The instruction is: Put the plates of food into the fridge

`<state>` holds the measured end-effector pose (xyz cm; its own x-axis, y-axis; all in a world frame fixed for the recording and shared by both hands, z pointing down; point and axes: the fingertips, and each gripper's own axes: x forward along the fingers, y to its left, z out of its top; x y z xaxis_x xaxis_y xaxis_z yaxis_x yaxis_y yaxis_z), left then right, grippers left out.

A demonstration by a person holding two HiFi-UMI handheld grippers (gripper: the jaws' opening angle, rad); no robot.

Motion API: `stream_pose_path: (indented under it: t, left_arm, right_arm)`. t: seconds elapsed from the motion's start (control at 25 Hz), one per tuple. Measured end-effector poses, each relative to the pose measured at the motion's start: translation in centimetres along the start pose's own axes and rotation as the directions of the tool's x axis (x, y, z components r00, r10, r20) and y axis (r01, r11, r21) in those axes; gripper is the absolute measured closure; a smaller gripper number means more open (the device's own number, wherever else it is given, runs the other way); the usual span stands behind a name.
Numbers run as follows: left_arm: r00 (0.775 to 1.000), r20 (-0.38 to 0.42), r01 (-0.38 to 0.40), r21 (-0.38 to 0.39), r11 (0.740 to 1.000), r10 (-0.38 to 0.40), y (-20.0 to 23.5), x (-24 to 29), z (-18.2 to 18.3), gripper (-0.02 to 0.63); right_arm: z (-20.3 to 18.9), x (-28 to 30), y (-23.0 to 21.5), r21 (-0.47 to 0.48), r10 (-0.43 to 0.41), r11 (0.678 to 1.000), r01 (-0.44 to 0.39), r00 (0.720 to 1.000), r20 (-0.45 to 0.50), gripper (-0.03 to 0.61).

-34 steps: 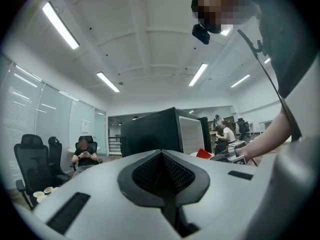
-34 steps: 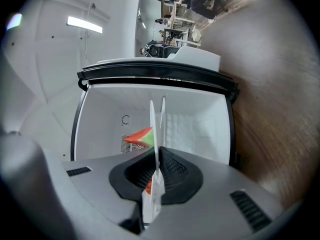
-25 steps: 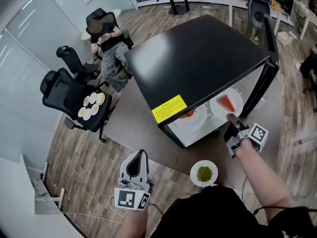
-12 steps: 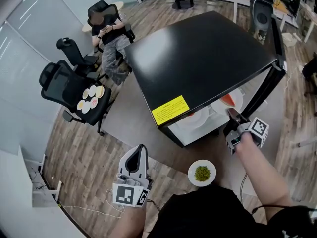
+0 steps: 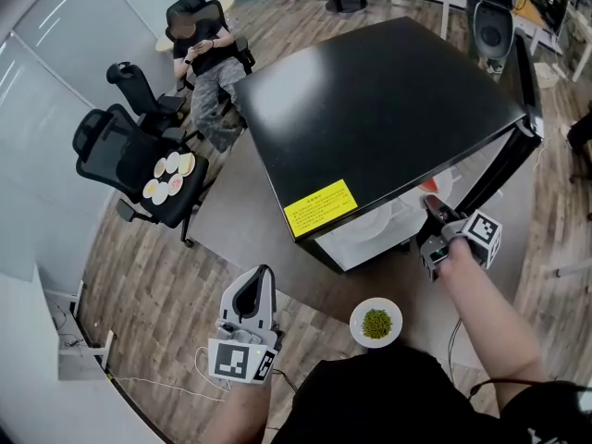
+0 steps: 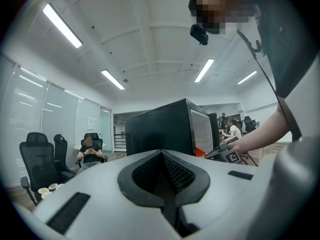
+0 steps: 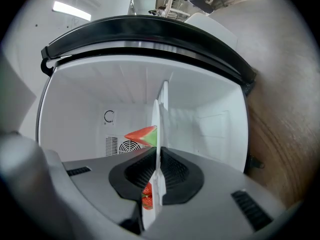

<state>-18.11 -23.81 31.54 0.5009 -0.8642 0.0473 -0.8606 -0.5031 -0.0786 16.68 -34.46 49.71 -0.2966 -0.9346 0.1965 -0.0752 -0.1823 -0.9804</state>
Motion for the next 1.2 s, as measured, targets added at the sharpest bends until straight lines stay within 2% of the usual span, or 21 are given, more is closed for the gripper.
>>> stream_pose_path:
  t: [0.28,0.48,0.76,1.2]
  left_arm:
    - [1.0,-0.009,0.0,-0.005,1.0,0.0,0.0,0.2,-0.5,0.609]
    - [1.0,-0.007,0.005,-0.007,1.0,-0.005,-0.1,0.1,-0.5,0.609]
    - [1.0,0.007,0.011,-0.003,1.0,-0.011,-0.2,-0.4,-0.1,0.609]
    - [0.999,0.029,0.031,0.003,1.0,-0.031,-0.7,-0.7,0.5,0.609]
  right_arm:
    - [0.1,0.3,0.1,0.0,0.009,1.0,-0.009,1.0,-0.005,0.558]
    - [0.1,0.2,0.5,-0.111,-0.007,0.994,0.007,1.0,-0.002,0.557]
    - [0.0,0.1,1.4,-0.166,0.024,0.986,-0.026,1.0,-0.018,0.442]
    - [0.6,-1.9,0.8,-0.225,-0.023,0.974,0.03,0.999,0.034,0.437]
